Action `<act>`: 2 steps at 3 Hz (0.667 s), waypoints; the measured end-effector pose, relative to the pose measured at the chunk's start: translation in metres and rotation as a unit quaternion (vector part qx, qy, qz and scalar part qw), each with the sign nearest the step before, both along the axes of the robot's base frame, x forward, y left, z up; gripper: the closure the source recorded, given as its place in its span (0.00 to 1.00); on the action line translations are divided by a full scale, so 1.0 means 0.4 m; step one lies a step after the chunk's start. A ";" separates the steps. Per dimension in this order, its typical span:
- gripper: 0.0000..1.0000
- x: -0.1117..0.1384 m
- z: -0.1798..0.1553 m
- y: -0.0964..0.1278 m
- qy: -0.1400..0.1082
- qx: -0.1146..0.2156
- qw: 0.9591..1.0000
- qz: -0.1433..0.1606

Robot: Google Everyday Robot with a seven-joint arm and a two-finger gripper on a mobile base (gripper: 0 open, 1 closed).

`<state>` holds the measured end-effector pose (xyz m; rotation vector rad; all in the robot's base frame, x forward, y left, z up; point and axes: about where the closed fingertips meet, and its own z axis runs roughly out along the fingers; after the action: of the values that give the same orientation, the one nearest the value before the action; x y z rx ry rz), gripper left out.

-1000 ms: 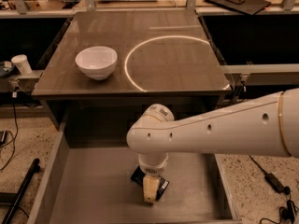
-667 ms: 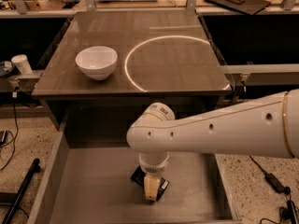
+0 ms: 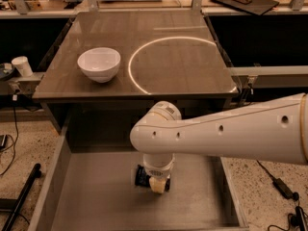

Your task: Pick rxbar blueberry from top drawer and place on counter

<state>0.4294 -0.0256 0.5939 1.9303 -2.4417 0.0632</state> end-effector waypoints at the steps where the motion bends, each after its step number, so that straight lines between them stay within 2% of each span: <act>1: 0.06 0.000 -0.002 0.002 -0.011 0.004 1.000 0.002; 2: 0.35 0.000 -0.002 0.002 -0.011 0.004 1.000 0.002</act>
Offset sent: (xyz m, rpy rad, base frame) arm 0.0001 0.0006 -0.0005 0.0063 -0.0183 0.0034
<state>0.4294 -0.0248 0.5932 1.9483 -2.4552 0.0756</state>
